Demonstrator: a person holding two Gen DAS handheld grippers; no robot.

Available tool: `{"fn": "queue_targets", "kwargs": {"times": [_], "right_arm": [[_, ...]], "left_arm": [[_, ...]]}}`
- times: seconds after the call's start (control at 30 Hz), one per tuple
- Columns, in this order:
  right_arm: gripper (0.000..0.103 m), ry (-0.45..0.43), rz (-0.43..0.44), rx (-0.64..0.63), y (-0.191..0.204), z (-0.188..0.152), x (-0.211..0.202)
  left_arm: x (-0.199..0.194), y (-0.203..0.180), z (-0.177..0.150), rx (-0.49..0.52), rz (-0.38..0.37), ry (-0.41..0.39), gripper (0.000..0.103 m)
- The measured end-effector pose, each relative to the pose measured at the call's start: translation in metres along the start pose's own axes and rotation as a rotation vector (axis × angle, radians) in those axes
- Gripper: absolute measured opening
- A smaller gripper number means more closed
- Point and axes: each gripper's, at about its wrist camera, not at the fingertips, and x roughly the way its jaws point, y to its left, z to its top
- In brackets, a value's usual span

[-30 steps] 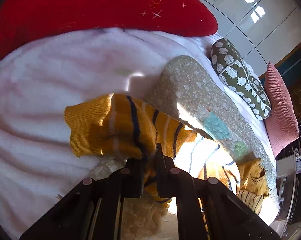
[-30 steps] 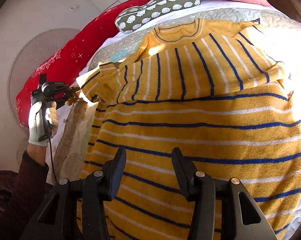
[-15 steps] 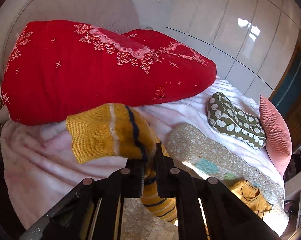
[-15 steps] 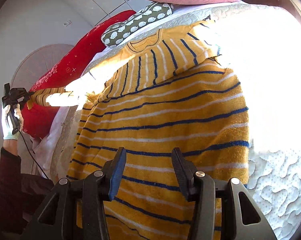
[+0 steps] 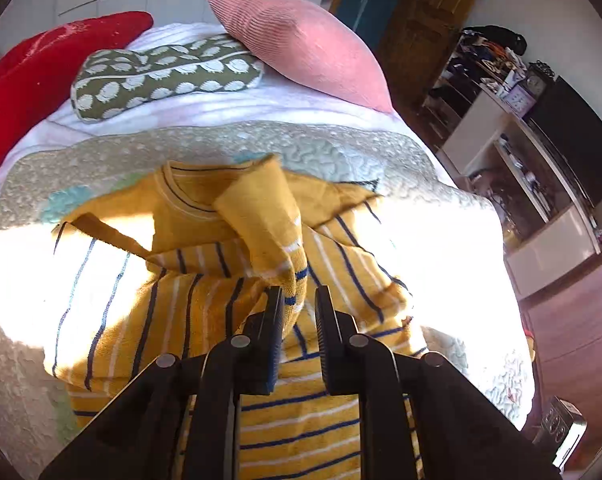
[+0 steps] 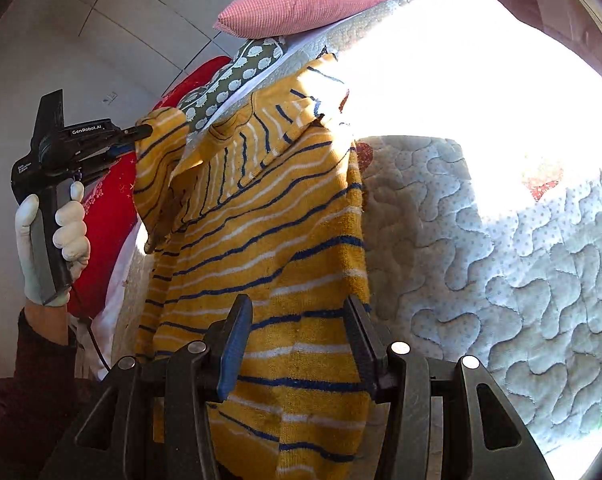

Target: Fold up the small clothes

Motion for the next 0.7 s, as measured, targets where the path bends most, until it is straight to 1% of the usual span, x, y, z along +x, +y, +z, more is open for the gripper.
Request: {"fn": "queue_targets", "kwargs": {"times": [0.03, 0.07, 0.1, 0.13, 0.17, 0.2, 0.3, 0.4, 0.43, 0.47, 0.53, 0.57, 0.6, 0.67, 0.7], "right_arm": [[0.051, -0.012, -0.005, 0.0, -0.001, 0.002, -0.004], [0.051, -0.021, -0.009, -0.004, -0.001, 0.005, -0.007], [0.052, -0.026, -0.01, -0.011, -0.001, 0.009, -0.008], [0.054, -0.028, -0.01, -0.021, 0.002, 0.014, -0.007], [0.056, -0.029, -0.006, -0.036, 0.006, 0.019, -0.004], [0.059, -0.024, -0.002, -0.049, 0.01, 0.025, 0.001], [0.059, -0.018, 0.011, -0.073, 0.027, 0.049, 0.023], [0.059, -0.016, 0.022, -0.059, 0.04, 0.08, 0.054], [0.059, -0.013, 0.019, -0.042, 0.042, 0.091, 0.065], [0.059, -0.016, -0.006, -0.03, 0.043, 0.102, 0.075], [0.059, -0.037, -0.092, -0.024, 0.042, 0.121, 0.091], [0.059, -0.041, -0.121, -0.018, 0.039, 0.13, 0.099], [0.059, -0.034, -0.138, -0.012, 0.037, 0.138, 0.109], [0.059, 0.023, -0.166, 0.002, 0.031, 0.149, 0.132], [0.059, 0.045, -0.16, 0.005, 0.029, 0.153, 0.14]], "left_arm": [[0.0, -0.005, -0.006, 0.012, -0.022, 0.0, 0.018], [-0.004, -0.006, -0.012, 0.019, -0.036, -0.005, 0.026], [-0.011, -0.004, -0.017, 0.017, -0.045, -0.015, 0.038], [-0.02, 0.0, -0.024, 0.005, -0.05, -0.03, 0.044], [-0.029, 0.01, -0.028, -0.012, -0.044, -0.051, 0.049], [-0.039, 0.021, -0.033, -0.028, -0.023, -0.069, 0.052], [-0.056, 0.068, -0.042, -0.096, 0.108, -0.109, 0.052], [-0.054, 0.123, -0.051, -0.216, 0.186, -0.091, 0.052], [-0.052, 0.14, -0.056, -0.257, 0.198, -0.082, 0.052], [-0.05, 0.155, -0.061, -0.292, 0.198, -0.073, 0.052], [-0.048, 0.178, -0.07, -0.345, 0.189, -0.062, 0.052], [-0.046, 0.186, -0.073, -0.364, 0.184, -0.061, 0.052], [-0.046, 0.193, -0.076, -0.378, 0.179, -0.062, 0.052], [-0.043, 0.204, -0.078, -0.398, 0.168, -0.063, 0.052], [-0.042, 0.207, -0.077, -0.406, 0.162, -0.065, 0.052]]}}
